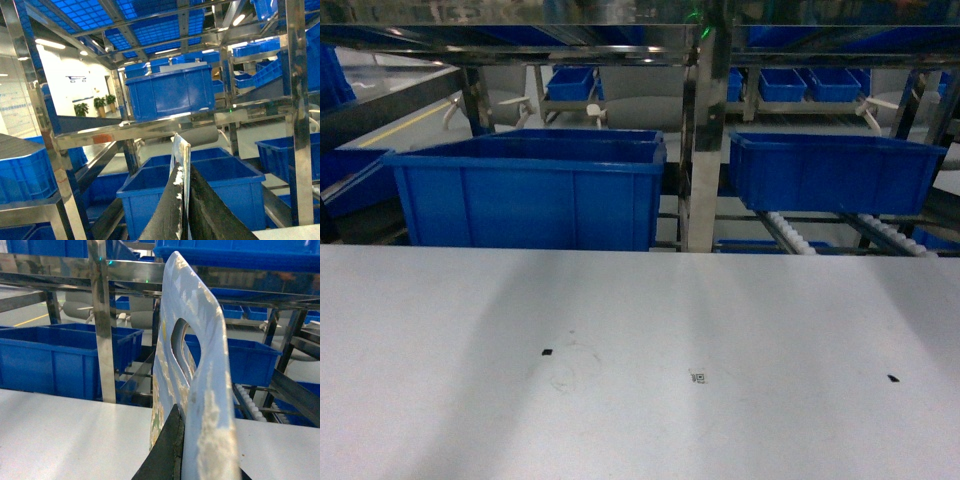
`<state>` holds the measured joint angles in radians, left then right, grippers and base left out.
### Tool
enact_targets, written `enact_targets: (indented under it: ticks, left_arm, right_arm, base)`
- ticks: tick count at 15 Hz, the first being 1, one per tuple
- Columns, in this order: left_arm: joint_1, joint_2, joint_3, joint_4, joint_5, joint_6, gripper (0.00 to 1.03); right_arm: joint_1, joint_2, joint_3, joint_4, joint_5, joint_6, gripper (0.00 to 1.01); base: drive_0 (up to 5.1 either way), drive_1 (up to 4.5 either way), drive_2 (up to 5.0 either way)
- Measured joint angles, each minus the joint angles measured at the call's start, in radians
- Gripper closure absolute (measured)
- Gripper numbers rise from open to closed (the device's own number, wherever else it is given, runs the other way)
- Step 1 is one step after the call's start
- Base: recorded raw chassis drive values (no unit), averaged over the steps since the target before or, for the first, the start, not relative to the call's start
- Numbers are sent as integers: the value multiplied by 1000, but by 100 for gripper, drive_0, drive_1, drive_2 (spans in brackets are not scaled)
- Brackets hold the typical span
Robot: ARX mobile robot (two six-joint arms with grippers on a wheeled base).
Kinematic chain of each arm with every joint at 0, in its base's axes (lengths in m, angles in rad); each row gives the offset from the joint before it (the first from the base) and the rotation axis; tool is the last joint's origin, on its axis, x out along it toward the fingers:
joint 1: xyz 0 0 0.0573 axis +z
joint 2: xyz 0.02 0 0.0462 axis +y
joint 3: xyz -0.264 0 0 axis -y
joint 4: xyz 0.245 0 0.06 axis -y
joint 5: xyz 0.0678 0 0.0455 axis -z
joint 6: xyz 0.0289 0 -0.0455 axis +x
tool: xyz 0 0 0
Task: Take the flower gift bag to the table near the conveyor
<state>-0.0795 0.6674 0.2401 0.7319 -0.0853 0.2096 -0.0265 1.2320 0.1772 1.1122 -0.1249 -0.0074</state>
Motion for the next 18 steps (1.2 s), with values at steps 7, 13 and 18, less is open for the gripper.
enact_targets:
  ticks: [7,13,18]
  left_arm:
    - [0,0,0,0,0,0,101]
    - [0,0,0,0,0,0,101]
    - [0,0,0,0,0,0,101]
  right_arm:
    - [-60,476,162,167,-32,64,99]
    - [-37,826,391,174,-56,181,99]
    - [-24,921,359,171,-37,203,99]
  base:
    - [7,316,-301]
    - [0,0,0]
    - [0,0,0]
